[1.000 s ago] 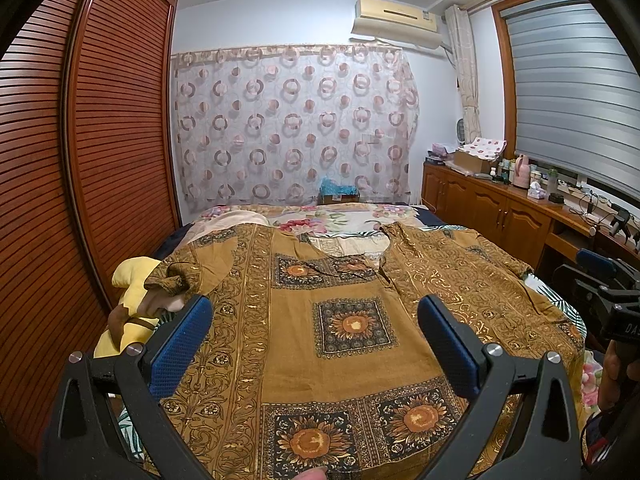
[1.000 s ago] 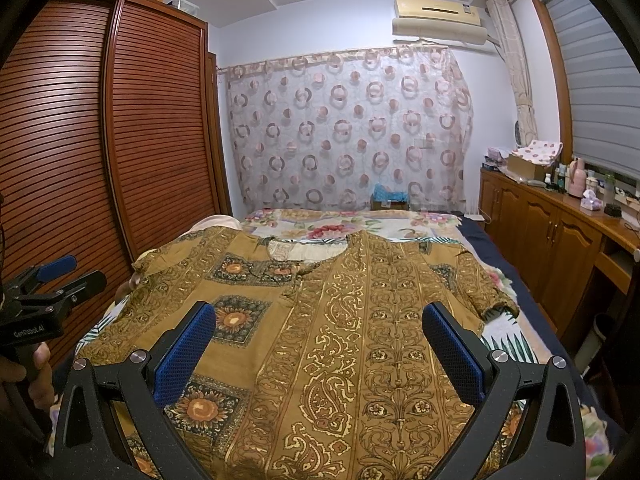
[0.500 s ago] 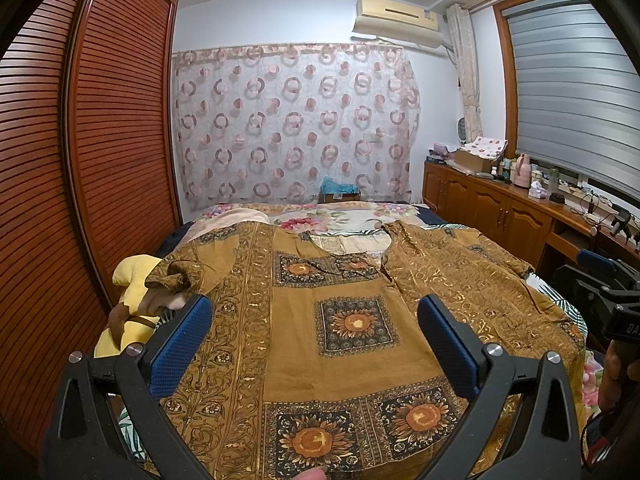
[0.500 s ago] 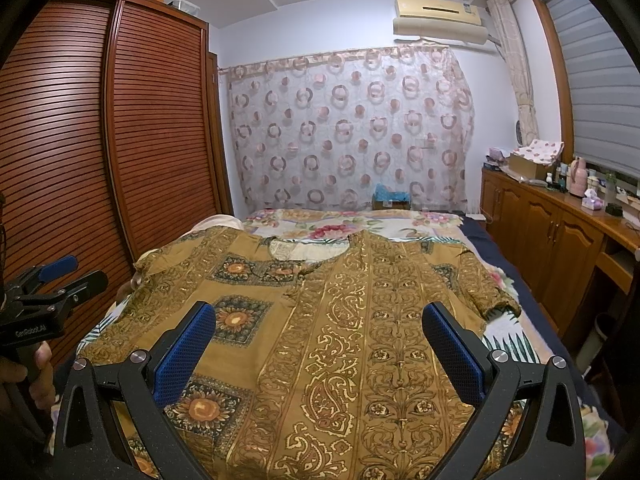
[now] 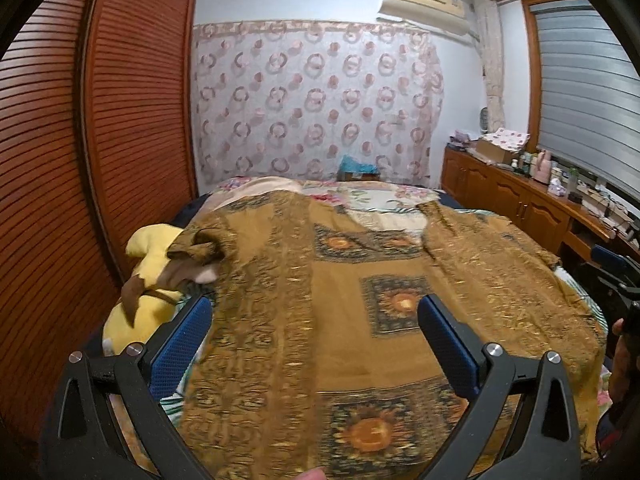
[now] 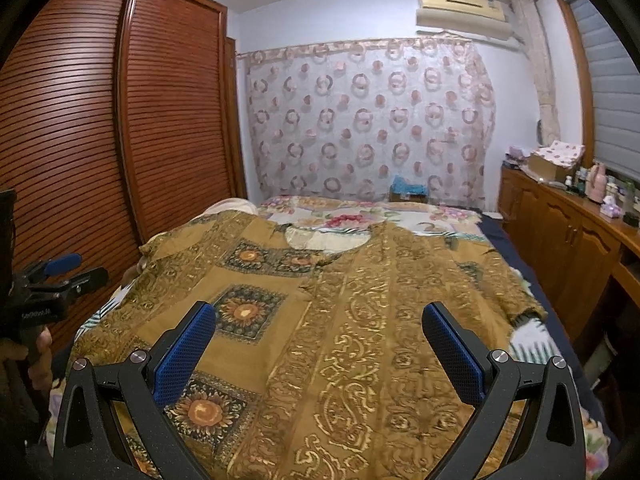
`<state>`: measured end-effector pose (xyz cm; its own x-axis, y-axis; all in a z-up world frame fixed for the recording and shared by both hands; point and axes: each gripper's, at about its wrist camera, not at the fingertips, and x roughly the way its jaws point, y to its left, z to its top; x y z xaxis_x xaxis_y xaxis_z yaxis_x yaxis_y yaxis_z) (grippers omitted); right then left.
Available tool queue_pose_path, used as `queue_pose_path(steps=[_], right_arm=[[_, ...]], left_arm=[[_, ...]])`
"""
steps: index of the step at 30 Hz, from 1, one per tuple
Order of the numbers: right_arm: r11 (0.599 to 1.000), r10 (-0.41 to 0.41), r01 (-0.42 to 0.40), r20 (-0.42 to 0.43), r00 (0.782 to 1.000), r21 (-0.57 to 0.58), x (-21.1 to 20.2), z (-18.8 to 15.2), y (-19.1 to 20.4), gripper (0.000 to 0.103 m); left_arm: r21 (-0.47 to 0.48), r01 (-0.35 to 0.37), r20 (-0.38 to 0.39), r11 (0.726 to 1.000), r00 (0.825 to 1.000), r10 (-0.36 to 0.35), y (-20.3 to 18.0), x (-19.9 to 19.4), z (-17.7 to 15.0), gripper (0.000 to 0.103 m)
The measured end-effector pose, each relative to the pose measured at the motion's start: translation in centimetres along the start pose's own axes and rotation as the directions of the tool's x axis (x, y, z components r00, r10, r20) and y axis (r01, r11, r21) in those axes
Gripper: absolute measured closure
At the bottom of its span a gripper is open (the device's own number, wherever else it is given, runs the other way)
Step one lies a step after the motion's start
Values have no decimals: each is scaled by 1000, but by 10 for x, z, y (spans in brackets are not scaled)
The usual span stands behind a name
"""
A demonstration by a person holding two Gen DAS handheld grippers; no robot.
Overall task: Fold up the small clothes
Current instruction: 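Lower the left gripper onto the shirt's sleeve and close on it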
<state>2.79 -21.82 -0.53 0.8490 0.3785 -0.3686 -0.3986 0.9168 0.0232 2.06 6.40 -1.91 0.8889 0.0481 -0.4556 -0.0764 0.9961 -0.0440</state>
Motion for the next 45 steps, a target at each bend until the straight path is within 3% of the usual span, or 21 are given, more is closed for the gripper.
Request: queue_pose_path(steps=[7,22,28,33,36,39,45], right_arm=[[999,39,-40,-30,999,-31,20,5,6,0],[992,80,-94,-159,984,-80,88,14,11,0],[987,116,-136,-215,970,-84,108,21,18,0],[982,148,-173,-251,957,-79,119,26,21,0],[979,156,-184,-265,952,-86,122,27,24,0],[978,156,-186,-274,949,-90,128,25,23,0],[979,147,-180,-284,947,-94,135,23,26,0]], left_arm=[[-4,-52,-15,999,999,52,27,9,0,0],[20,-50,-119,999,992,52,82,65,12,2],[-38,-11,-180,999,984,4,116,101,29,18],[-143,13,-263,990,964,-51,144,136,33,45],[-151,13,-299,989,953,-58,149,154,31,57],[-167,22,-322,986,944,-76,153,168,29,61],[-181,63,-310,981,943,-117,154,176,34,72]])
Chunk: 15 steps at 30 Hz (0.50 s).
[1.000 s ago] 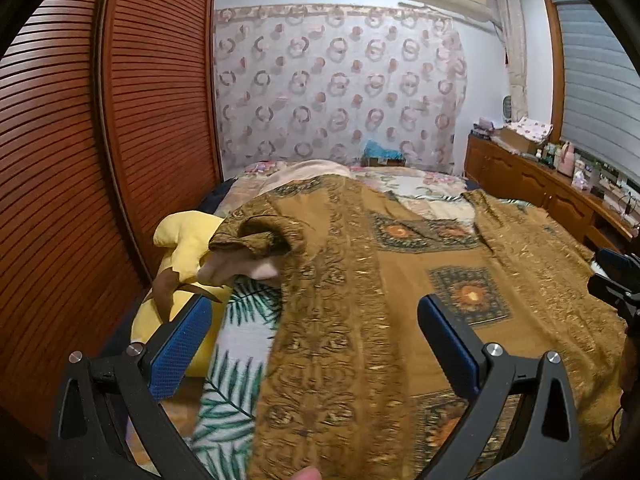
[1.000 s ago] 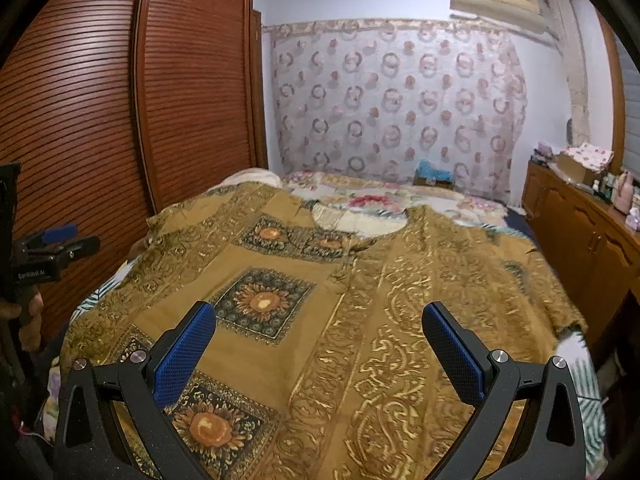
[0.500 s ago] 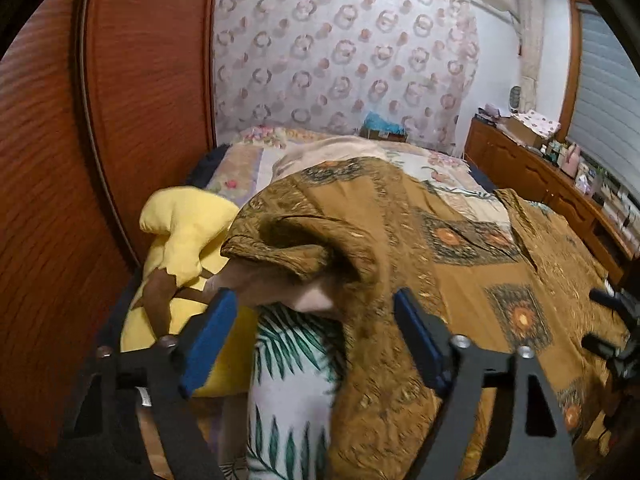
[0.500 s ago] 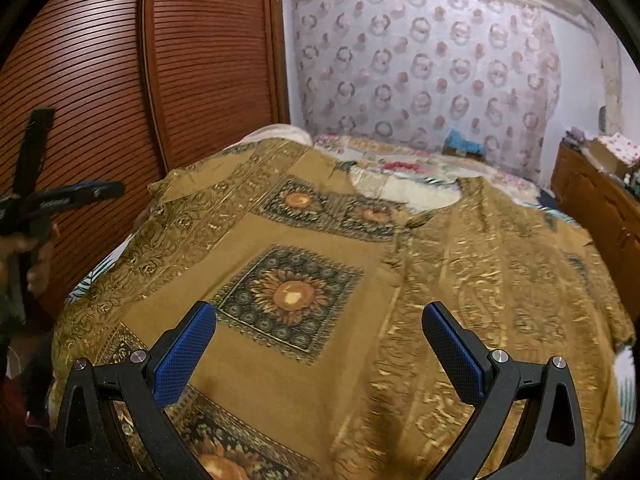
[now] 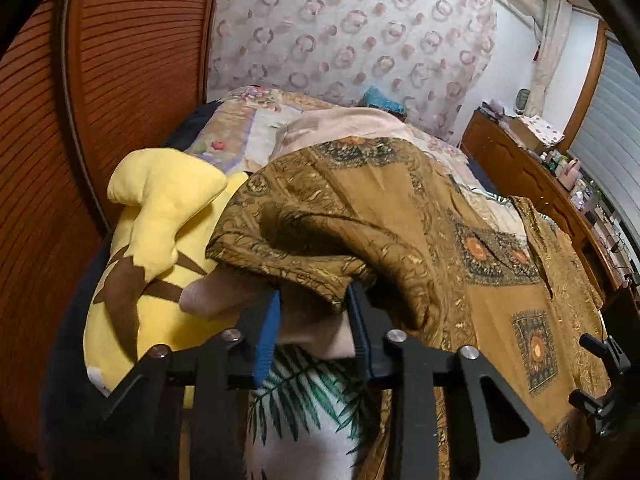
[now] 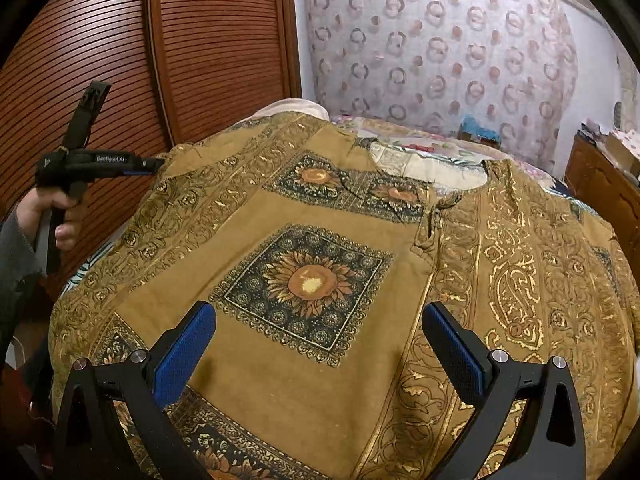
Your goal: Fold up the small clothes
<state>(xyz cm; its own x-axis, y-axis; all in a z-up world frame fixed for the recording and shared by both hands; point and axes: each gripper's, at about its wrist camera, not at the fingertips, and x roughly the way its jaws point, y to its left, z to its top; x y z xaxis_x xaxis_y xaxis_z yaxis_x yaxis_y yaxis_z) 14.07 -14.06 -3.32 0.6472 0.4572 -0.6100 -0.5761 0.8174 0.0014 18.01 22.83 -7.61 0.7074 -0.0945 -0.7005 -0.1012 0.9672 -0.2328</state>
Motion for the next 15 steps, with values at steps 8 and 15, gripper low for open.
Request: queue_pose_path(steps=[8,15], right_arm=[[1000,-7,7,10,1000,-9,0,-2,6,0],[1000,-13,13,2,1000,20,3,-1,0,0]], left_arm=[[60,-25,21,998,999,23,-8,-6,16,98],[133,-115,108,984,989,101,-16,-46,38,99]])
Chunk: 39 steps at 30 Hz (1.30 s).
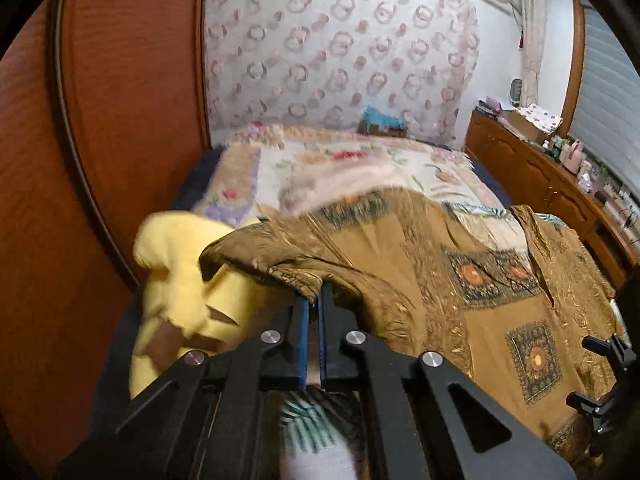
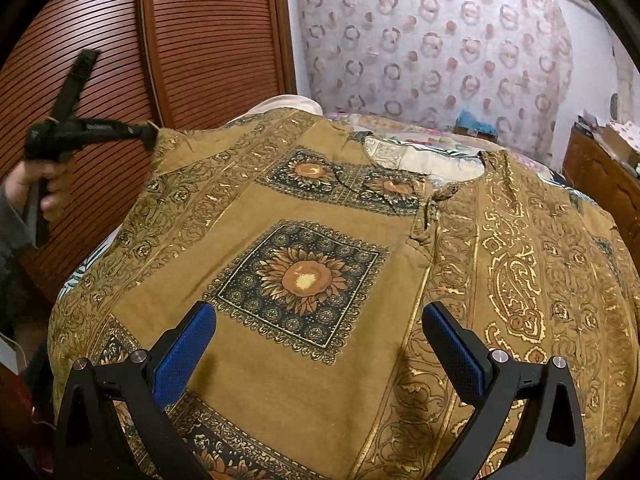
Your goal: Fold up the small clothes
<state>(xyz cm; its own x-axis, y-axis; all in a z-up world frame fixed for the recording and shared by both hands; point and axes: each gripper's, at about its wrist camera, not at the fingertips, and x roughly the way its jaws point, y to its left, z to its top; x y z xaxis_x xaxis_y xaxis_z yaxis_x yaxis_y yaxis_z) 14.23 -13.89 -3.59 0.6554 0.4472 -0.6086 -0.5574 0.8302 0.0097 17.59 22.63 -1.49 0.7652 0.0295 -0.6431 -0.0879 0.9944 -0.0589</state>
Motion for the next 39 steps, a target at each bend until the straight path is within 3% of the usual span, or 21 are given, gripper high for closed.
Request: queue_pose_path(steps=[9,14,18,19,21,24,28,30,39], right_arm=[[1000,-12,12,0,1000,-5,-1,-2,3,1],[1000,-10,10,0,1000,-3,-2,-3,5,1],[1000,-7,7,2,1000,2,-3,-3,4,1],[1000,-6,6,1,1000,4,-3,-3,3,1],[1000,-2,2,3,1000,12,-4,-4,2,1],[1000,4,-4,2,1000,19,-5,-4,-1,1],[1000,8,-8,-1,1000,24,-5,-4,0,1],[1000,12,-12,-2,1000,28,-5,-3,-2,1],[999,28,-28,-4,1000,41,-3,0,-6,1]], left_arm=[[58,-67,93,996,994,61,-9,-33,37,99],[149,-9,120,989,993,-9,-51,-53,47,99],[276,66,87,959,992,-93,-105,-62,39,97],[303,75,77,950,992,-103,-116,-63,34,95],[355,104,57,929,990,-133,-133,-66,23,77],[394,139,33,909,986,-165,-142,-70,5,60],[385,148,6,911,987,-163,-136,-67,-14,52],[360,149,-6,921,988,-157,-127,-62,-27,41],[248,125,-124,961,988,-97,-88,-15,-88,40]])
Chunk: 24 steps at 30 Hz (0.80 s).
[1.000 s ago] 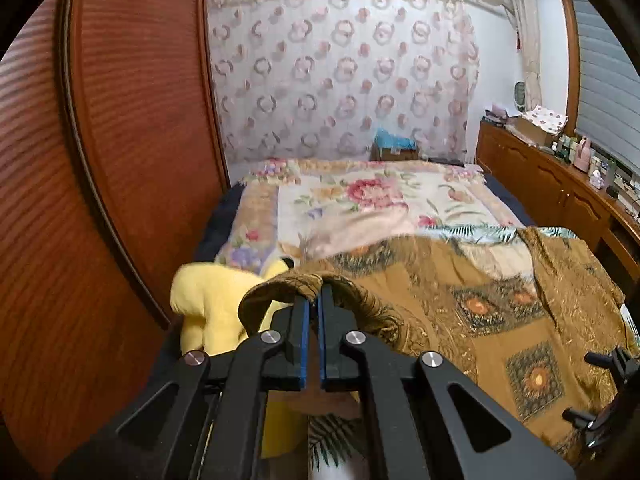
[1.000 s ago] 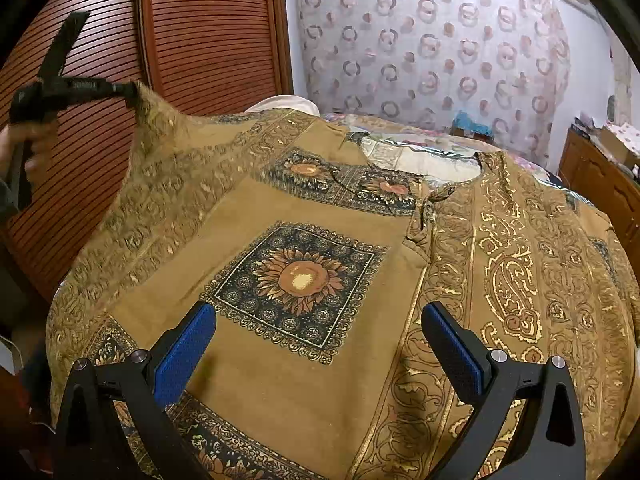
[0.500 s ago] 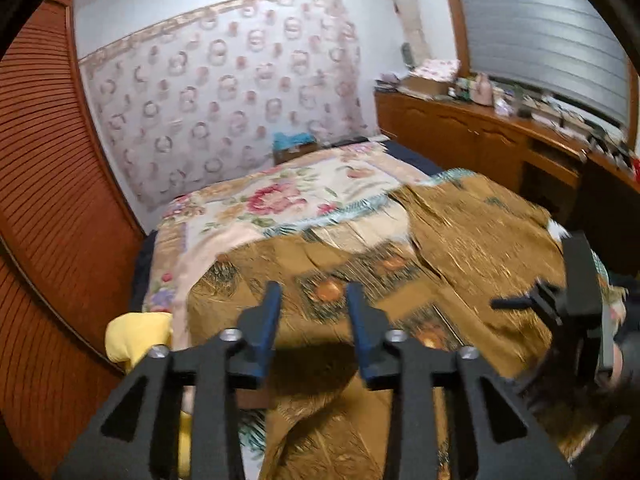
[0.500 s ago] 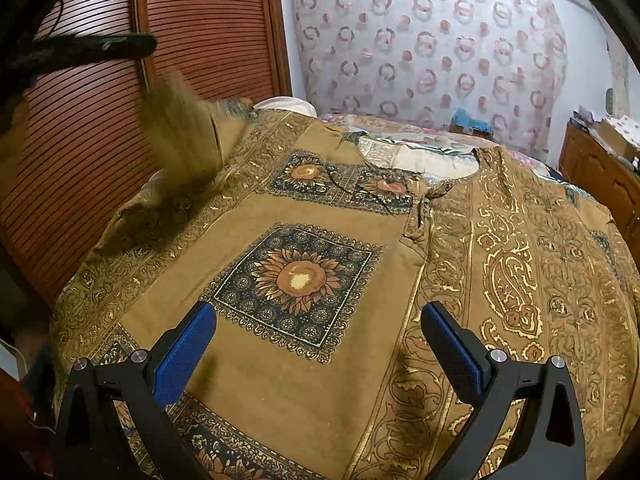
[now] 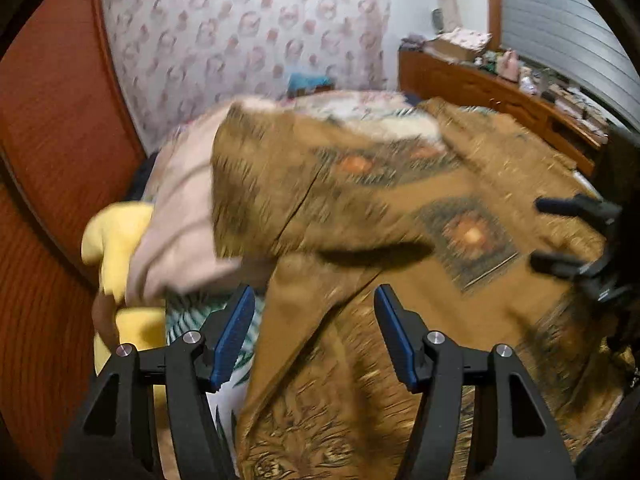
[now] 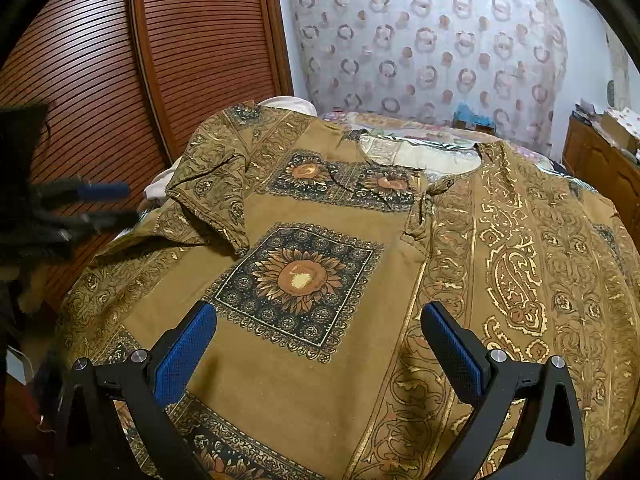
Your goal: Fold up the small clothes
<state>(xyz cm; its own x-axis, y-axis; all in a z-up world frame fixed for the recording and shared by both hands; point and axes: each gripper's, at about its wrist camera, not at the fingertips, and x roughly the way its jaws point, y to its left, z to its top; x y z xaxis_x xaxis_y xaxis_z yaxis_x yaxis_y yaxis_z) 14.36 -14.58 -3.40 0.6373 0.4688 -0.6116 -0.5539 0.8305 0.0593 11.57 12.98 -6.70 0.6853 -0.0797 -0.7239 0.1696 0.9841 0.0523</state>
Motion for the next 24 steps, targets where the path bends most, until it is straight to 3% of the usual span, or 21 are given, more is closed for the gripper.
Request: queue_pose_path(steps=[6,10,12,14,24], right_arm=[[1000,0,0,-3,1000,-4,0,0,2,1],[1000,2,-2,-5,1000,-4,0,0,2,1],[1000,1,-1,-7,1000,-7,1,1,2,1],[1000,2,-2,-11,1000,-9,1,0,2,1],[1000,7,-7,-25,1000,-11,4,1,2,1]], left_arm=[[-51,1,-56,999,998,-4,8,30,-18,40],[-94,26,-39,995,999,-30,13,31,-19,36],[-102,12,-43,995,999,-16,14,33,-19,26],[-108,7,-50,994,999,-13,15,35,-18,23],[-129,-5,-42,992,999,0,19,35,-21,23]])
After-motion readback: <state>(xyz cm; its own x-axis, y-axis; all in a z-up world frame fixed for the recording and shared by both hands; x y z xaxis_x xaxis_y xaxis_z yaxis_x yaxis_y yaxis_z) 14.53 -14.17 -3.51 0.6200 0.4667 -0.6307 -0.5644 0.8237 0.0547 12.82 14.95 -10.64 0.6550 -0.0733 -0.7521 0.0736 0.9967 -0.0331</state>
